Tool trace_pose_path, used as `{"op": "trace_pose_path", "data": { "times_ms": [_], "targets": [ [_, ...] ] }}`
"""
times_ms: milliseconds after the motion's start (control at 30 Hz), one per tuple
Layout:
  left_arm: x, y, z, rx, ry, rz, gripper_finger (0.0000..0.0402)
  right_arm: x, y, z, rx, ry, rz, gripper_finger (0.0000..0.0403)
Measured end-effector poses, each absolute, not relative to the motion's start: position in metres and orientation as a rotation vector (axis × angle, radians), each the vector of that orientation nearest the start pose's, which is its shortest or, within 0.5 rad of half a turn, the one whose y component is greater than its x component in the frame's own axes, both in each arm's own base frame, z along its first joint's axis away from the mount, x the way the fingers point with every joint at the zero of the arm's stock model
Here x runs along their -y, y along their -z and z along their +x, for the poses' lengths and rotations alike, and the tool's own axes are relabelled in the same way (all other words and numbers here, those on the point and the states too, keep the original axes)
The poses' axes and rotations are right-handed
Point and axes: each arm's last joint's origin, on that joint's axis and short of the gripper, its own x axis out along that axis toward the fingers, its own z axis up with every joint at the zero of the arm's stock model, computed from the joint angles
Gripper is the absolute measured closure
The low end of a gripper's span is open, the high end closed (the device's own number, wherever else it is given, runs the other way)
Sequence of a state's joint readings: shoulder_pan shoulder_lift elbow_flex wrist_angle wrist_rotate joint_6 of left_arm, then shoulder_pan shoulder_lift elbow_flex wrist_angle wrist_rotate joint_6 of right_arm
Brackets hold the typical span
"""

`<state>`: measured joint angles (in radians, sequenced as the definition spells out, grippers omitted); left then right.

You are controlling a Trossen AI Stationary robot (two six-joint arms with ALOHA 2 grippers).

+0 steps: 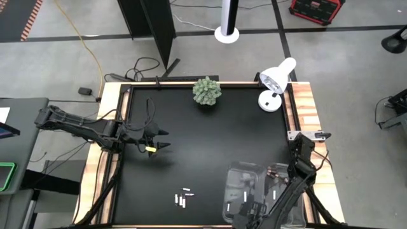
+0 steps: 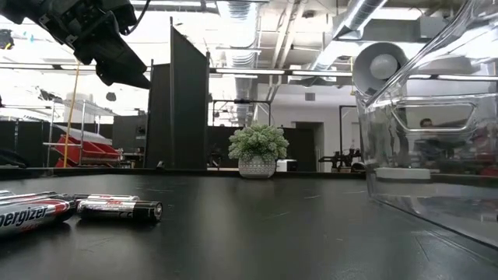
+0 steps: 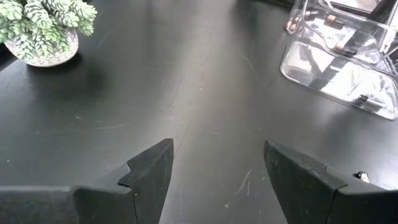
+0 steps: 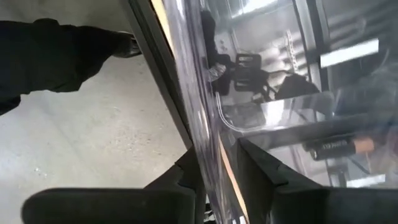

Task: Sort batteries
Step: Move the transparent bin to the bottom right of the table

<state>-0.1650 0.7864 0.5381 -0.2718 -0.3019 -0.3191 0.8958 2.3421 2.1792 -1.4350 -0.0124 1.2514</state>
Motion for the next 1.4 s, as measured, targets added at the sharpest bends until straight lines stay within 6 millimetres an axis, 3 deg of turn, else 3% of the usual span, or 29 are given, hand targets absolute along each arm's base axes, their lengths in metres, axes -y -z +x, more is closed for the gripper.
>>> {"op": "trace_pose_path", "data": {
  "times_ms": [467, 933, 1133, 1400],
  "targets": [
    [0.019, -0.241, 0.168, -0.478, -0.213, -0.188, 0.0155, -0.354, -0.216, 0.271, -1.644, 0.369, 0.269, 0.0294],
    [0.019, -0.241, 0.168, -0.479, -0.212, -0.183, 0.0155, -0.351, -0.216, 0.277, -1.633, 0.359, 0.281, 0.0292],
    [0.019, -0.241, 0.168, -0.483, -0.203, -0.147, 0.0155, -0.347, -0.219, 0.279, -1.639, 0.381, 0.271, 0.0254],
    [0.019, -0.241, 0.168, -0.486, -0.196, -0.121, 0.0155, -0.335, -0.24, 0.294, -1.615, 0.332, 0.268, 0.0185]
  ]
}}
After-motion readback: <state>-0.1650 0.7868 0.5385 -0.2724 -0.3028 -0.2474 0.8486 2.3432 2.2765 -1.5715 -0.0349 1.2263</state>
